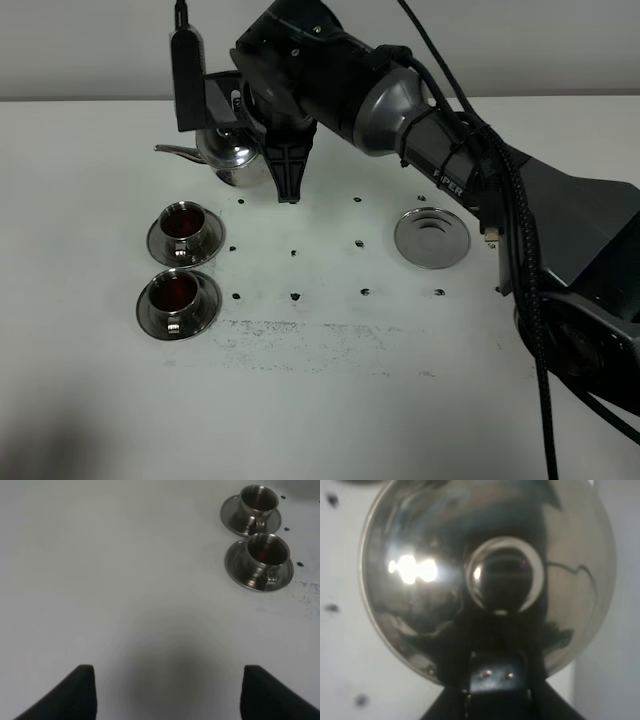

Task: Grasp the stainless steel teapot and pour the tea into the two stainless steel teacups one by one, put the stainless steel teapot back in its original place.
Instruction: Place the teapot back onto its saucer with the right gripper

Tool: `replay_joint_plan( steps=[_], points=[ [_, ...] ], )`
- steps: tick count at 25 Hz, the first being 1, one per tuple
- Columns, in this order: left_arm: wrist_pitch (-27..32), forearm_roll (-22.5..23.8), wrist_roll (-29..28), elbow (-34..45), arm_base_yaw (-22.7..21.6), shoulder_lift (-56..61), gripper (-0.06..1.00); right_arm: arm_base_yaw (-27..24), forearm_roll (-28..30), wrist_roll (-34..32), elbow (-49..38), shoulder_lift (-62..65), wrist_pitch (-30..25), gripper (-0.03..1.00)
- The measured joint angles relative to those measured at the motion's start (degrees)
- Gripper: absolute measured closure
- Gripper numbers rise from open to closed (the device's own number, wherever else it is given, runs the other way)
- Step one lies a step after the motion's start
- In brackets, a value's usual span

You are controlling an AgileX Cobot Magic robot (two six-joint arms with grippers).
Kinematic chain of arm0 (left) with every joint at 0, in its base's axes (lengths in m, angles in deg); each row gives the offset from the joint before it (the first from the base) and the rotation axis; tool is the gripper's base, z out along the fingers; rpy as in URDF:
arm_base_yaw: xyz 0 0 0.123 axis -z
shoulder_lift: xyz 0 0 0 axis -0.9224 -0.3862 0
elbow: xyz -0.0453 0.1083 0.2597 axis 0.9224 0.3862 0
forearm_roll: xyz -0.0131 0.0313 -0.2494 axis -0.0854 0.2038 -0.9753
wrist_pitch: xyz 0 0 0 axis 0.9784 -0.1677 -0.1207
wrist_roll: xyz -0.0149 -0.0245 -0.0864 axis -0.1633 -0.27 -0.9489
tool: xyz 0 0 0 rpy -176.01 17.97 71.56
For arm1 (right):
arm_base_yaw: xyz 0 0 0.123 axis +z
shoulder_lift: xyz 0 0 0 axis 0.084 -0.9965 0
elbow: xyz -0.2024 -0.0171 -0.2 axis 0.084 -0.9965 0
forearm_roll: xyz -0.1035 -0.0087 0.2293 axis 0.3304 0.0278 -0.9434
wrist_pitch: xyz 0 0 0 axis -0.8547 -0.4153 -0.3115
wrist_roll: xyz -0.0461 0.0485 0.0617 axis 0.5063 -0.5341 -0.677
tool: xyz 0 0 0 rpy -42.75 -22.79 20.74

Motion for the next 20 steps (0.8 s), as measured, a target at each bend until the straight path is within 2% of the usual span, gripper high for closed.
replay_joint_plan(
  steps=[3,5,9,12,16,20],
  points=[
    [0.00,0.00,0.00,0.00,0.00,0.00,0.36,-1.23,-5.33,-4.00,-2.86,2.21,0.52,0.78],
    [0.00,0.00,0.00,0.00,0.00,0.00,0.36,-1.82,-7.30,-5.18,-7.98,4.44,2.29,0.78],
    [0.00,0.00,0.00,0.00,0.00,0.00,0.36,-2.09,-10.30,-6.94,-20.06,10.34,8.30,0.78],
    [0.00,0.00,0.00,0.00,0.00,0.00,0.36,-2.09,-13.15,-11.54,-26.04,13.12,11.89,0.78],
    [0.00,0.00,0.00,0.00,0.00,0.00,0.36,-2.09,-15.04,-19.58,-28.86,13.43,13.82,0.78],
    [0.00,0.00,0.00,0.00,0.00,0.00,0.36,-2.09,-15.15,-21.95,-29.06,12.28,13.86,0.78]
  ],
)
